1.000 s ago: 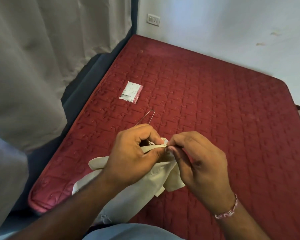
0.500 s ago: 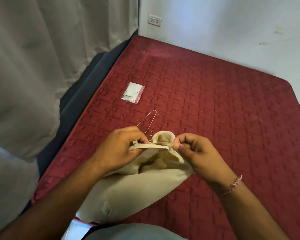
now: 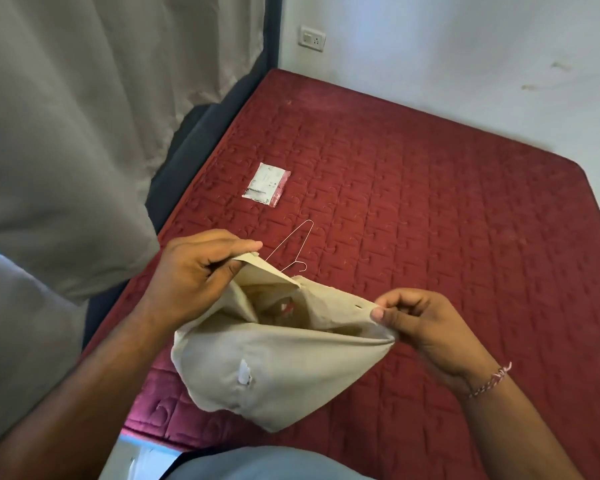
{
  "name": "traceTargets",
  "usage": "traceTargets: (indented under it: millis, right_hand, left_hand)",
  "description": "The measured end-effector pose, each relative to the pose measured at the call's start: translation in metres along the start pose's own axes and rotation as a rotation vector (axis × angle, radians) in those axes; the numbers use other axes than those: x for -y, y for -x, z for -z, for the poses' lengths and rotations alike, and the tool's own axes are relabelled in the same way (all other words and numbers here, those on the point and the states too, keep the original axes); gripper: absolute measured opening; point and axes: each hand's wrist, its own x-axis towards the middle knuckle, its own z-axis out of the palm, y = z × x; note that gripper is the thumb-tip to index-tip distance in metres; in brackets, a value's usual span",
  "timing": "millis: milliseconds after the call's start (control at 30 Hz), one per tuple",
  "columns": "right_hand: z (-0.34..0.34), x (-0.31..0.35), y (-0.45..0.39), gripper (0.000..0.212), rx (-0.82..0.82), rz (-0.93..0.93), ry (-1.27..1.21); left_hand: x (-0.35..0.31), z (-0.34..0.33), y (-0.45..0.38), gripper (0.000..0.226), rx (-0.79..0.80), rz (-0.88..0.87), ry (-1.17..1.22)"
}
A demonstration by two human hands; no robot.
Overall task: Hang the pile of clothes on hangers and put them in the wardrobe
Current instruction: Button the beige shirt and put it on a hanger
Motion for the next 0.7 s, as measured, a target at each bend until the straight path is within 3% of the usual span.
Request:
traceTargets:
  millis: [67,133,400,700]
  right_hand:
    - [-0.009,0.011,0.008,0.032,-0.009,-0.026,-0.097]
    - [-0.019,0.023,0.016,0.028,-0.008,-0.023,-0.160]
    - [-0.052,0.054,0.039,0.018,-0.058,0.027,-0.313]
    - [-0.073,0.064,0.052,0.016,-0.038,0.002,-0.446]
  left_hand:
    - [-0.013,-0.004,-0.001,0.023,-0.102,-0.023,0.054]
    - [-0.029,-0.009,-0.006,0.020,-0.146,-0.076,0.091]
    - [-0.077,-0.031,-0.013,0.012,-0.133,-0.292,0.079]
    - [-0.090,-0.043,-0.011,0.008,-0.111,-0.306,0.087]
